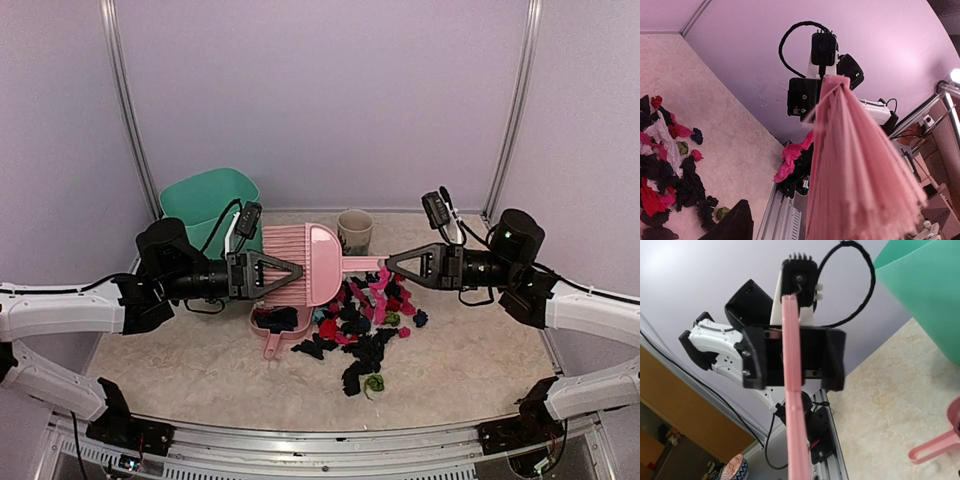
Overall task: Sweep away the paper scraps from the table
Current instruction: Pass from the right arm to the left, then pass from the left arm to the right
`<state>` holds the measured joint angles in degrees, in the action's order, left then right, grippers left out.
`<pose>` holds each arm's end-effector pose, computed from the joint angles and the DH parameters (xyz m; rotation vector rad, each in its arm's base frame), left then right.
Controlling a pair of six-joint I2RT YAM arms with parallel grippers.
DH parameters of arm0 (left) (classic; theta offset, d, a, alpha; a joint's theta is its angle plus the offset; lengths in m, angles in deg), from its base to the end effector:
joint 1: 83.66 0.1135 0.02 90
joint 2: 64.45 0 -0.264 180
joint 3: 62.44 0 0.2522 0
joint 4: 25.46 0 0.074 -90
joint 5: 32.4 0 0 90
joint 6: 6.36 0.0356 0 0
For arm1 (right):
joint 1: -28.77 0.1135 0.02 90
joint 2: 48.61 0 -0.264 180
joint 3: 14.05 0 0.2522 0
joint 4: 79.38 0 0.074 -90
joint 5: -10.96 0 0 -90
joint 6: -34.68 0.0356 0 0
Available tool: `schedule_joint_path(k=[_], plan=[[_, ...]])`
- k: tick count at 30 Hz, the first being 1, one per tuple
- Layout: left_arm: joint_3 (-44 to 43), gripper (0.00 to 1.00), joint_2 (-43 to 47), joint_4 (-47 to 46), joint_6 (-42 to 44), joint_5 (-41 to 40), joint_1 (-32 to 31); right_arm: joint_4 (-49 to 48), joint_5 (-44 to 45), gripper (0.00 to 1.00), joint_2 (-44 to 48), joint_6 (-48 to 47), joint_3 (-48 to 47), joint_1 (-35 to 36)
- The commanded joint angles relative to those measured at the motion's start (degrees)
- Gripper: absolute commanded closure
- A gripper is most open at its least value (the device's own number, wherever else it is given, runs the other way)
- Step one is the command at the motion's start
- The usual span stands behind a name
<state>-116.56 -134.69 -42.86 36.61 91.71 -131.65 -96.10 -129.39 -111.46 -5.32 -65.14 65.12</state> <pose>0.1702 -0.2188 0.2942 0.5685 1.7604 -1.6967 0.1793 0.1660 0.3054 -0.6367 1.7198 1.7772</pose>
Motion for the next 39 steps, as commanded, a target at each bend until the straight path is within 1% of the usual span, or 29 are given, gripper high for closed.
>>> schedule_joint_path(k=[1, 5, 7, 9, 11, 12, 13, 14, 16, 18, 19, 21, 24, 28, 31, 34, 37, 39], plan=[[-1.1, 0.44, -0.6, -3.1, 0.6, 3.0, -0.2, -0.3, 0.0, 1.00, -0.1, -1.6, 0.6, 0.4], [-1.1, 0.73, 0.0, -2.6, 0.9, 2.5, 0.3, 2.6, 1.1, 1.00, 0.3, -3.0, 0.9, 0.4], [-1.0, 0.84, 0.3, -2.5, 0.9, 2.2, 0.6, 3.9, 1.8, 1.00, 0.2, -3.8, 0.9, 0.4], [-1.0, 0.99, 0.4, -2.4, 0.9, 2.1, 0.9, 4.1, 2.2, 1.00, 0.3, -4.1, 1.0, 0.4], [-0.9, 1.00, 0.6, -2.1, 0.9, 1.8, 1.1, 4.3, 2.4, 0.98, 0.3, -4.3, 1.1, 0.4], [-0.9, 1.00, 0.7, -2.2, 0.8, 1.7, 1.1, 4.3, 2.4, 0.94, 0.2, -4.4, 1.1, 0.4], [-0.8, 1.00, 0.8, -2.2, 0.8, 1.5, 1.2, 4.5, 2.5, 0.86, 0.3, -4.8, 1.0, 0.4], [-0.7, 1.00, 1.0, -2.2, 0.7, 1.4, 1.2, 5.2, 3.0, 0.75, 0.5, -5.4, 0.9, 0.4], [-0.4, 1.00, 1.4, -2.2, 0.7, 0.8, 1.5, 8.8, 5.3, 0.60, 1.3, -7.2, 0.5, 0.4], [-0.3, 1.00, 2.0, -2.0, 0.6, 0.7, 1.8, 12.2, 8.6, 0.47, 2.6, -9.4, 0.3, 0.3], [-0.3, 1.00, 2.2, -2.0, 0.7, 0.6, 2.0, 13.2, 9.8, 0.44, 3.3, -10.3, 0.2, 0.2], [-0.2, 1.00, 2.5, -1.9, 0.8, 0.7, 2.3, 13.8, 10.6, 0.41, 4.1, -11.4, -0.2, 0.1], [-0.2, 1.00, 2.5, -2.0, 0.8, 1.2, 2.3, 11.7, 9.2, 0.41, 3.8, -11.2, -1.0, 0.1], [-0.6, 1.00, 1.8, -2.6, 0.5, 2.5, 2.3, 7.7, 4.6, 0.41, 0.9, -8.9, -3.0, 0.6], [-0.5, 1.00, 1.5, -3.0, 0.6, 2.6, 2.2, 6.8, 1.6, 0.40, -1.5, -9.2, -5.2, 2.4], [-0.7, 1.00, 1.1, -3.5, 0.5, 3.4, 2.1, 6.5, 1.3, 0.40, -4.1, -9.4, -7.3, 3.9], [-0.9, 1.00, 0.7, -3.5, 0.6, 3.9, 1.8, 2.5, 0.0, 0.41, -6.1, -7.2, -7.7, 4.6], [-0.7, 1.00, 0.7, -3.6, 0.7, 3.8, 1.6, -0.5, -0.9, 0.43, -7.8, -5.6, -7.8, 5.2]])
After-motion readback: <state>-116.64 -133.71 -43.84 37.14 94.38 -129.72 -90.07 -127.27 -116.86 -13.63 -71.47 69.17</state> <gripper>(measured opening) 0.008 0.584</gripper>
